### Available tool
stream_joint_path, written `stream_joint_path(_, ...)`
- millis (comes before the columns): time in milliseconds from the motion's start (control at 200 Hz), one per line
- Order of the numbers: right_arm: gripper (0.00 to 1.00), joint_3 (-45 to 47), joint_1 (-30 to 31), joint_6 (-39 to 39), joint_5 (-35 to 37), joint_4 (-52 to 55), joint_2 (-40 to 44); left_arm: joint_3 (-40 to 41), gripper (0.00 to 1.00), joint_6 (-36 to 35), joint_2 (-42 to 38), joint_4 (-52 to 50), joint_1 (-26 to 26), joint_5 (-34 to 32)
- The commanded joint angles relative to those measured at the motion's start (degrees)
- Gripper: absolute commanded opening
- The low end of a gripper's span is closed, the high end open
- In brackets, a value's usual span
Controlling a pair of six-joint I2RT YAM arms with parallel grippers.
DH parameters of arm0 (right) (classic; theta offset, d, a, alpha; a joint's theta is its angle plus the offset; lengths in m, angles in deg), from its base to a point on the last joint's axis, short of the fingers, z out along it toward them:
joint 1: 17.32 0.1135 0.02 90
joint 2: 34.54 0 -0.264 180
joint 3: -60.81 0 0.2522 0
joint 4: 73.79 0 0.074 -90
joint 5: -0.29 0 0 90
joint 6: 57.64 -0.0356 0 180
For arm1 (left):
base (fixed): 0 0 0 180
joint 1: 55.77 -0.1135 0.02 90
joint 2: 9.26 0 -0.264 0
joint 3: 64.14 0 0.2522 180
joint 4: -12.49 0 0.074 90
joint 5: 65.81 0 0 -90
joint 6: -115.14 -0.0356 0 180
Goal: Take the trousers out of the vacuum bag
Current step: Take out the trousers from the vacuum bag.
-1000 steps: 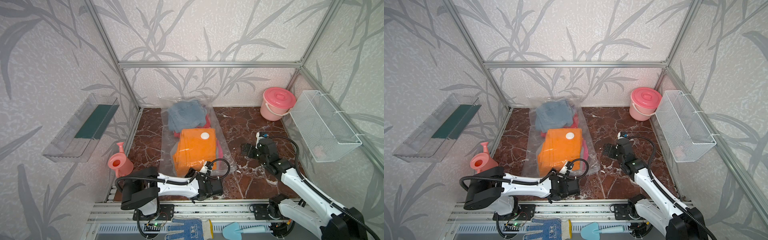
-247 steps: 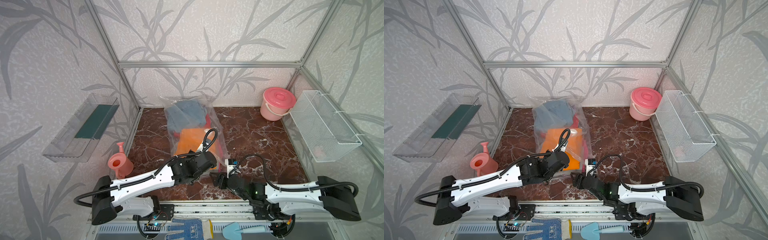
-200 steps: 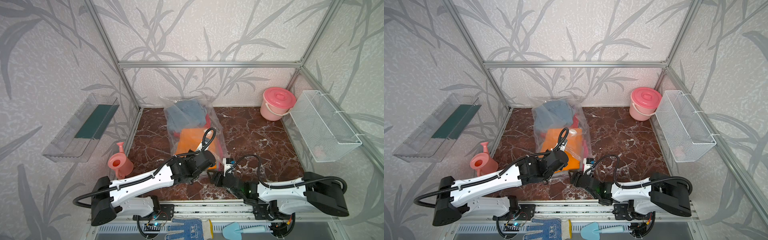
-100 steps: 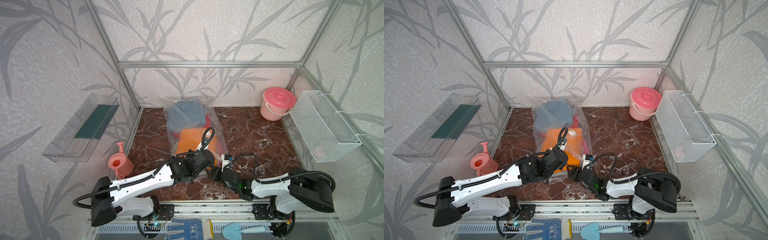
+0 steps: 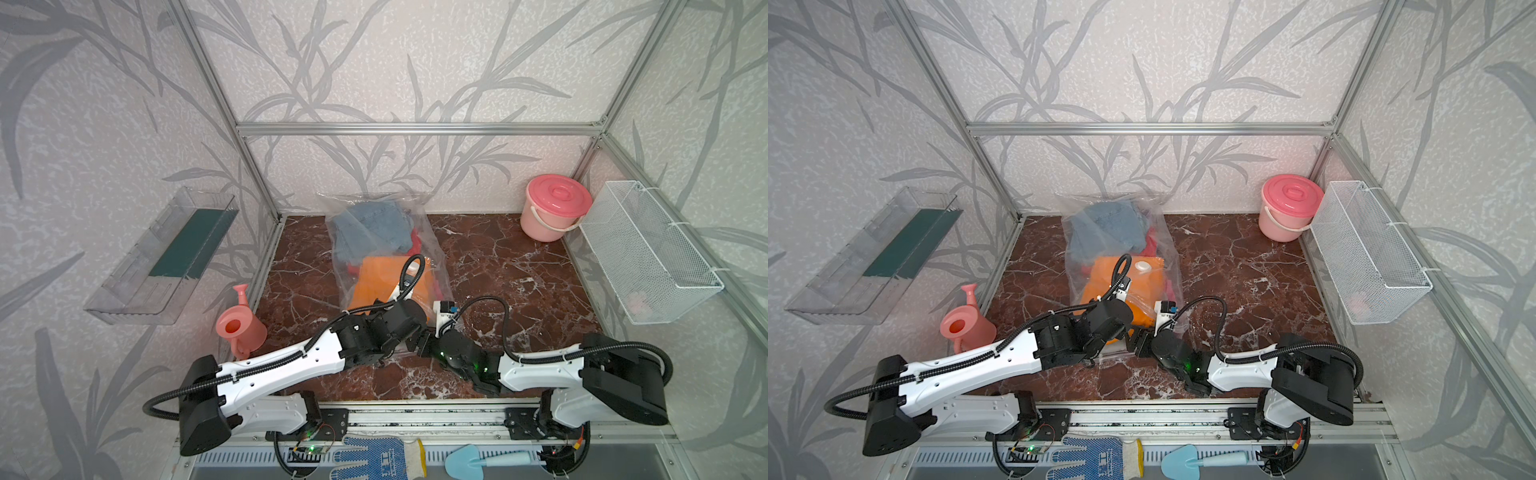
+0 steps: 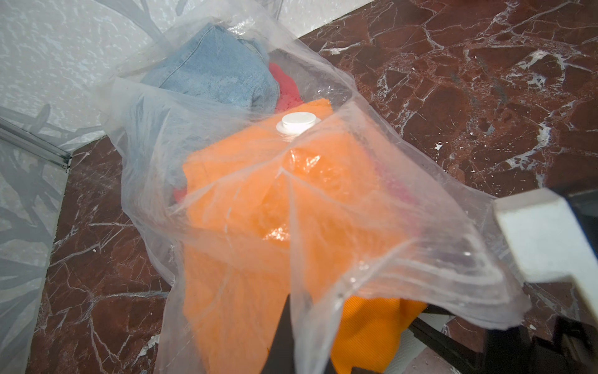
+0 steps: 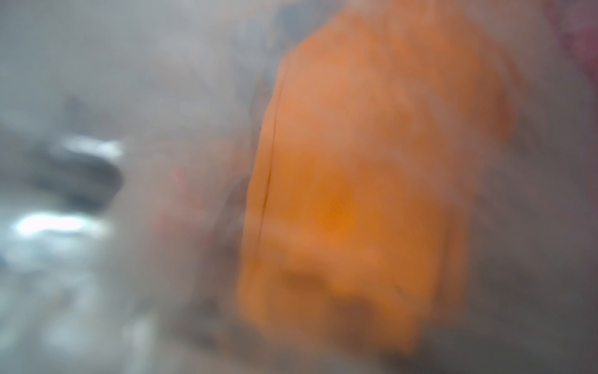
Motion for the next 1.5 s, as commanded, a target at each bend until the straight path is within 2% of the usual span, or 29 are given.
stream_joint_path(0,0.75,2.16,-0.02,-2.78,1.44,-3.37,-0.75,0.35,0.0,0.76,-1.37,0.28,-0.41,-0.45)
stream_joint_path(255,0.76,6.23,0.07,-7.03,3.28,-8.69,-4.93,0.05,0.0,0.79,-1.85,0.59,-0.84,-0.36)
stream_joint_path(475,0.76,4.89,-0.26,-2.86,3.44,-20.2,-9.36,0.0,0.0,1.07,-1.84,-0.06,-0.99,-0.33)
stream_joint_path(640,0.76,2.13,-0.88,-0.52,2.04,-19.15,-8.62,0.31,0.0,1.14,-2.3,-0.08,-1.07,-0.4)
stream_joint_path(795,0.76,-0.8,-0.99,3.13,1.89,-12.76,-3.67,0.35,0.0,1.22,-2.37,-0.16,-1.13,-0.43)
stream_joint_path(880,0.77,-3.65,-1.03,2.94,2.87,-2.23,0.56,0.27,0.0,1.1,-2.41,-0.15,-1.21,-0.4)
stream_joint_path(910,0.78,-4.93,-0.99,2.81,3.45,4.7,2.17,0.26,0.0,1.03,-2.36,-0.05,-1.21,-0.47)
stream_joint_path(990,0.79,-5.79,-1.02,2.06,4.57,11.74,4.76,0.31,0.0,0.96,-2.24,0.03,-1.33,-0.35)
stream_joint_path(1175,0.82,-3.18,-1.13,-1.38,6.4,16.93,7.27,0.51,0.0,1.13,-2.24,0.3,-1.52,-0.23)
stream_joint_path(1494,0.84,1.07,-1.13,-4.97,5.51,17.29,8.07,0.57,0.0,1.3,-2.36,0.2,-1.59,-0.22)
